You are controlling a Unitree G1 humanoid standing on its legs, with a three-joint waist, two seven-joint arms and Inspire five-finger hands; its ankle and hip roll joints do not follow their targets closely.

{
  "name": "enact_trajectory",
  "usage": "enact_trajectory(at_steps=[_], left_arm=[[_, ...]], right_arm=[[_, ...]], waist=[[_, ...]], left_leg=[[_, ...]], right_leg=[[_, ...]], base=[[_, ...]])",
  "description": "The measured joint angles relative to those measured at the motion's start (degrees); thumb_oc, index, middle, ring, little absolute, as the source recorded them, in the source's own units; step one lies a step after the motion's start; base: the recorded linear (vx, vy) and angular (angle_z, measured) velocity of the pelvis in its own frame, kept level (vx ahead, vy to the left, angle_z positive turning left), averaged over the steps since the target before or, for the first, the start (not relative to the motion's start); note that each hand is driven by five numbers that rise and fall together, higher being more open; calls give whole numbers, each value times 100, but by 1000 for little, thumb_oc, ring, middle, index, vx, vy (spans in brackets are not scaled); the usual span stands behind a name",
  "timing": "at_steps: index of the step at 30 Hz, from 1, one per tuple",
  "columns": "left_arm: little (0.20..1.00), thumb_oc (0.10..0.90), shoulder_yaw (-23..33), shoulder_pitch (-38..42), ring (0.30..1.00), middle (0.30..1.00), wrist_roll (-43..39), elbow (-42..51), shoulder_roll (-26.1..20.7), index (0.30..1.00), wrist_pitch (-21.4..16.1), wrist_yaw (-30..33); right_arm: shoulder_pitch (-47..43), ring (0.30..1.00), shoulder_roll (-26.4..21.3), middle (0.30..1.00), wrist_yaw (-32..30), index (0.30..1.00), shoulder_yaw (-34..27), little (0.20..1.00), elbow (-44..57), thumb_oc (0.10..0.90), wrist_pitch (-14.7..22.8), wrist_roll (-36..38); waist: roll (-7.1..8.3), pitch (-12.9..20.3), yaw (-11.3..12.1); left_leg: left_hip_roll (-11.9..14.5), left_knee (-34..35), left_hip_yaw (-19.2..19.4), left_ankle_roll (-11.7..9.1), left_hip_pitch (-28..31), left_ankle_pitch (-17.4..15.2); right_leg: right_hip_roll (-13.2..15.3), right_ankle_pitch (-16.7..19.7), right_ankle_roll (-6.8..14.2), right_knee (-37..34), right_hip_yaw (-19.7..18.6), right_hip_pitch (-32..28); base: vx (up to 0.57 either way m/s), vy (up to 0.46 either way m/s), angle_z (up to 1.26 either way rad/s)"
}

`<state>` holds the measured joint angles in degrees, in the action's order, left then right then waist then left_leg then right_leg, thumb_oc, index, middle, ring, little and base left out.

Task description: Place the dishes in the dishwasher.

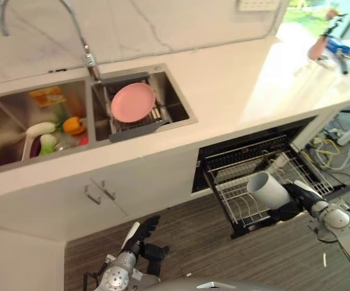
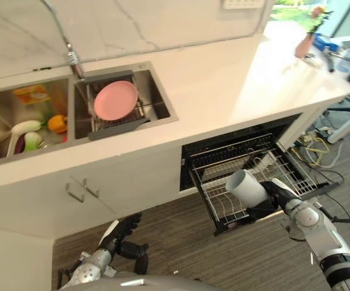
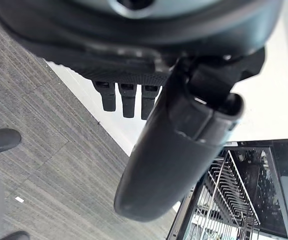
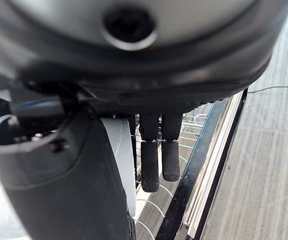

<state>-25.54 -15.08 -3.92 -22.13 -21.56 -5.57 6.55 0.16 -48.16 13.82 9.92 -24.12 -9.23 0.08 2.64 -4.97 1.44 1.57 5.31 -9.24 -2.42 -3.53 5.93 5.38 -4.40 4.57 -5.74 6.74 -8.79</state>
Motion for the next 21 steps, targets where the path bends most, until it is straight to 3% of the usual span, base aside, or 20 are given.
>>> enact_trajectory(at_steps=[4, 5, 7, 8, 12, 16, 17, 19, 20, 21], left_arm=[[900, 800, 9, -2, 900, 900, -9, -88, -1, 900, -47, 68], [900, 800, 80, -100, 900, 900, -60, -153, -3, 900, -72, 65], [900, 800, 126, -99, 900, 900, -66, -219, 22, 900, -73, 65], [900, 800, 167, -129, 900, 900, -122, -254, 4, 900, -72, 54], [900, 800, 237, -211, 900, 900, -283, -284, -7, 900, -78, 52], [900, 800, 237, -211, 900, 900, -283, -284, -7, 900, -78, 52], [900, 800, 229, -261, 900, 900, -334, -418, 8, 900, -81, 18], [900, 800, 231, -256, 900, 900, -335, -472, 9, 900, -83, -16], [900, 800, 278, -253, 900, 900, -382, -519, 26, 900, -99, -72], [900, 800, 412, -233, 900, 900, -473, -582, 102, 900, -133, -125]], right_arm=[[-254, 300, 107, 300, 44, 300, 242, 300, -844, 400, 71, 4], [-445, 300, 391, 300, -85, 300, 175, 300, -1576, 400, 301, 22], [-565, 300, 530, 300, -225, 300, 133, 300, -1821, 400, 320, 17], [-640, 300, 536, 300, -310, 300, 150, 300, -2012, 400, 352, 6], [-777, 300, 575, 300, -391, 300, 494, 300, -2393, 400, 427, -7], [-777, 300, 575, 300, -391, 300, 494, 300, -2393, 400, 427, -7], [-842, 300, 959, 300, -526, 300, 520, 300, -3065, 400, 568, -72], [-857, 300, 1062, 300, -526, 300, 521, 300, -3170, 400, 579, -48], [-895, 589, 1204, 589, -561, 589, 458, 589, -3356, 593, 624, -49], [-972, 646, 1333, 646, -734, 646, 317, 646, -3703, 631, 683, -39]], waist=[[-10, 3, 173], [-32, -21, 279], [-29, -15, 313], [-133, -70, 425], [-298, -82, 569], [-298, -82, 569], [-366, -115, 781], [-372, -153, 824], [-422, -164, 882], [-376, -189, 864]], left_leg=[[-13, 0, -244, -40, -159, 61], [-5, 0, -300, -70, -203, 89], [0, 0, -345, -74, -238, 87], [-3, 0, -450, -114, -300, 119], [-15, -1, -562, -132, -428, 148], [-15, -1, -562, -132, -428, 148], [-56, -1, -592, -136, -473, 150], [-83, -1, -617, -137, -489, 151], [-107, -3, -638, -168, -487, 172], [-113, -3, -707, -176, -467, 176]], right_leg=[[-56, -27, -34, -2, 238, 43], [-83, -50, -11, -3, 282, 66], [-98, -75, -9, -21, 316, 65], [-113, -75, -15, -20, 418, 86], [-131, -76, -42, 3, 541, 172], [-131, -76, -42, 3, 541, 172], [-119, -110, -67, 2, 605, 170], [-112, -124, -62, 1, 670, 157], [-113, -142, -40, 2, 720, 122], [-120, -164, -34, -8, 783, 69]], base=[[-14, -28, 33], [-9, -26, 22], [-23, -24, 21], [-50, -34, 26], [-17, -15, 18], [1, -4, 5], [2, -9, 14], [21, -40, 19], [35, -51, 28], [28, -29, 36]])
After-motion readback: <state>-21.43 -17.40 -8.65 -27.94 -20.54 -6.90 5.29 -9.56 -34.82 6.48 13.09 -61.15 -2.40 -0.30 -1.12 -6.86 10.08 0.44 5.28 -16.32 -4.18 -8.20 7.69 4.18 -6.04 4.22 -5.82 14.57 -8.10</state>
